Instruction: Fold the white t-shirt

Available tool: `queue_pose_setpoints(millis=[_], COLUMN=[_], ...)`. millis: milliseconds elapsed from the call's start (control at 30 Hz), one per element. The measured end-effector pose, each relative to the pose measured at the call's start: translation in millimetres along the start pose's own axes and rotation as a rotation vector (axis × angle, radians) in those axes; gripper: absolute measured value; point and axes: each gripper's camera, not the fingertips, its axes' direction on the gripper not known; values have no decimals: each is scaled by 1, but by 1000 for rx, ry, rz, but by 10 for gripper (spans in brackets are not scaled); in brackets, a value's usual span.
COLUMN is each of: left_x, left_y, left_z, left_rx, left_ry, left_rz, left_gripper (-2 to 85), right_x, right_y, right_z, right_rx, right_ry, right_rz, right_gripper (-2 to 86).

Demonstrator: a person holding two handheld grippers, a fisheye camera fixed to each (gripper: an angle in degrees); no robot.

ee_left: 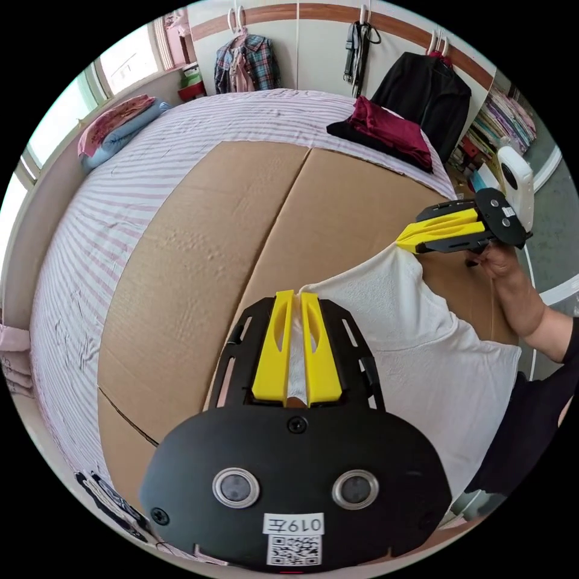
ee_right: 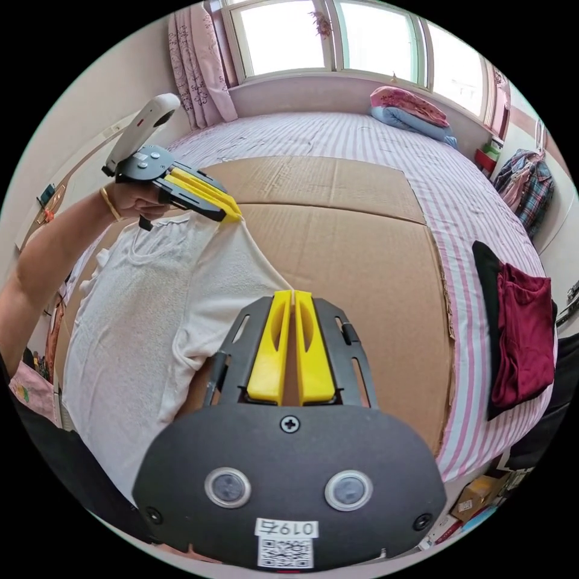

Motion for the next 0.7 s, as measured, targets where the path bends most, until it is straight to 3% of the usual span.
queue_pose_setpoints(millis=[233,367,467,567,700], left_x=[17,24,26,36,93], left_y=[28,39,53,72,109], left_z=[22,23,7,-17,-39], left_rx=[-26,-37,61,194,262], left_ry=[-28,-68,-51,-56,81], left_rz=[-75,-126,-195,-248,-123], left_gripper=[57,96,114,112,95], right_x=[31,62,80,101,134], right_y=[-5,8,23,33,55], right_z=[-10,-43,-75,-87,-106], right_rx=[-48,46,155,95,61], right_ry=[-41,-79,-141,-283,-453], right_rz=[-6,50,32,0,8], right_gripper=[25,59,42,18,18])
